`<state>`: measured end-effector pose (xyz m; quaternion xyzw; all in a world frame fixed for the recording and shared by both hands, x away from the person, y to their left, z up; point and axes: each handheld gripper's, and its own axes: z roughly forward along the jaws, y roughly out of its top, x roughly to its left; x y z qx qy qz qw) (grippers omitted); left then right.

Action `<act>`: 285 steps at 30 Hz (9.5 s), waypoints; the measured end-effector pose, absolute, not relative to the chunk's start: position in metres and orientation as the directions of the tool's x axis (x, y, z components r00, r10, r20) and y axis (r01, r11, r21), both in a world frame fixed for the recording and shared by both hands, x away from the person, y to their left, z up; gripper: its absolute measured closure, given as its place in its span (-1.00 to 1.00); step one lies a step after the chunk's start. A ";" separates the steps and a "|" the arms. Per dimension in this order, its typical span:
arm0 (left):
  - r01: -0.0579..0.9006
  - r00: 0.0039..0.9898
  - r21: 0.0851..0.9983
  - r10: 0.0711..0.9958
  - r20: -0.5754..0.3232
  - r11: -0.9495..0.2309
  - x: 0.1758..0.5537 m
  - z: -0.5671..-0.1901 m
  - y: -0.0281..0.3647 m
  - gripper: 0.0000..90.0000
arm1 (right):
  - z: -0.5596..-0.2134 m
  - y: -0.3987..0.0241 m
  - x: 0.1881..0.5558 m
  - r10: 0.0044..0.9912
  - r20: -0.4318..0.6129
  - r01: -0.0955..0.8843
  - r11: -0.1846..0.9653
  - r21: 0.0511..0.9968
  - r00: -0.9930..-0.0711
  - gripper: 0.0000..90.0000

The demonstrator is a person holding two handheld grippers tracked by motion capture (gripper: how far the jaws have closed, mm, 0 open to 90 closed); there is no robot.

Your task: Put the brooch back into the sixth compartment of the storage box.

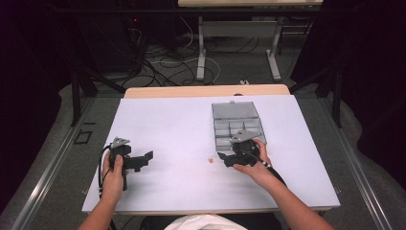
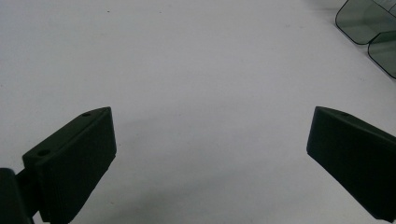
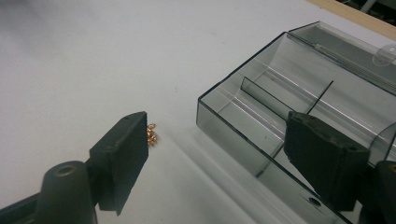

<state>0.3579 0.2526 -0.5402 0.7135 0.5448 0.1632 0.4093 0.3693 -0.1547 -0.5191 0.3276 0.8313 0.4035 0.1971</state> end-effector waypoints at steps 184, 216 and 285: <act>0.648 0.354 0.758 0.910 -0.214 -0.074 0.358 -0.540 0.254 -0.97 | -0.529 -0.127 0.378 0.708 0.153 0.530 0.349 0.773 -0.689 0.78; 0.648 0.354 0.758 0.911 -0.214 -0.074 0.358 -0.540 0.254 -0.97 | -0.507 -0.150 0.384 0.753 0.190 0.547 0.258 0.796 -0.630 0.78; 0.645 0.352 0.761 0.911 -0.217 -0.068 0.359 -0.541 0.253 -0.97 | -0.504 -0.222 0.411 0.878 0.197 0.586 0.111 0.803 -0.437 0.78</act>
